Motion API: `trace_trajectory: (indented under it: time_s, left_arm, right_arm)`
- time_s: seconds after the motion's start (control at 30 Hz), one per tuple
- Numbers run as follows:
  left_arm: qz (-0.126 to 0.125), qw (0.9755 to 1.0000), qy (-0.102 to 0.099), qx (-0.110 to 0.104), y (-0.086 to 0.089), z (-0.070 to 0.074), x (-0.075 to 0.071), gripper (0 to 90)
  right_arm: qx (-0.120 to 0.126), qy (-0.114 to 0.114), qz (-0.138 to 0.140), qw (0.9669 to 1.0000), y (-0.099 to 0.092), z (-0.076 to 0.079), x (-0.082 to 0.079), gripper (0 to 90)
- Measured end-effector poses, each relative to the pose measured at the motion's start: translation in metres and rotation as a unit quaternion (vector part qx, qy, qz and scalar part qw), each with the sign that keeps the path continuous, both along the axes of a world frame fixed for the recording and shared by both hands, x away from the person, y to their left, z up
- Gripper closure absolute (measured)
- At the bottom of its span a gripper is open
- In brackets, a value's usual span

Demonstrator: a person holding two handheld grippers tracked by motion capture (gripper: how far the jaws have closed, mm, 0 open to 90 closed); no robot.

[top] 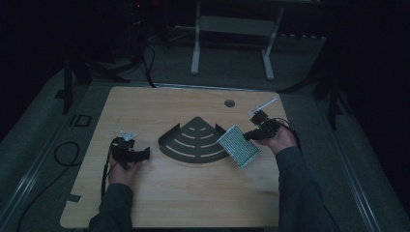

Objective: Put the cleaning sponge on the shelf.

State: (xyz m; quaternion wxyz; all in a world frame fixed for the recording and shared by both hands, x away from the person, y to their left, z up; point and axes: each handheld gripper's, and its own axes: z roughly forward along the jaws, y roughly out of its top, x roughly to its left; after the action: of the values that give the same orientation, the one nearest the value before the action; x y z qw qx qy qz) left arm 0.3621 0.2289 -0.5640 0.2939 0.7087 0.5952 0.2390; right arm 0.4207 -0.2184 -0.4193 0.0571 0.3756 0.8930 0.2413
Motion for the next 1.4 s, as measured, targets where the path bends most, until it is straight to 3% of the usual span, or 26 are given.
trace_trajectory:
  time_s: [0.6, 1.4]
  left_arm:
    - [0.0, 1.0, 0.001, 0.001, 0.0, 0.0, 0.0, 8.3]
    - [0.0, 1.0, 0.002, 0.002, 0.0, 0.0, 0.0, 8.1]
  right_arm:
    - [0.008, -0.009, 0.011, 0.9999, 0.011, 0.01, 0.015, 89.9]
    - [0.021, -0.017, 0.019, 0.9995, 0.024, 0.011, 0.031, 89.8]
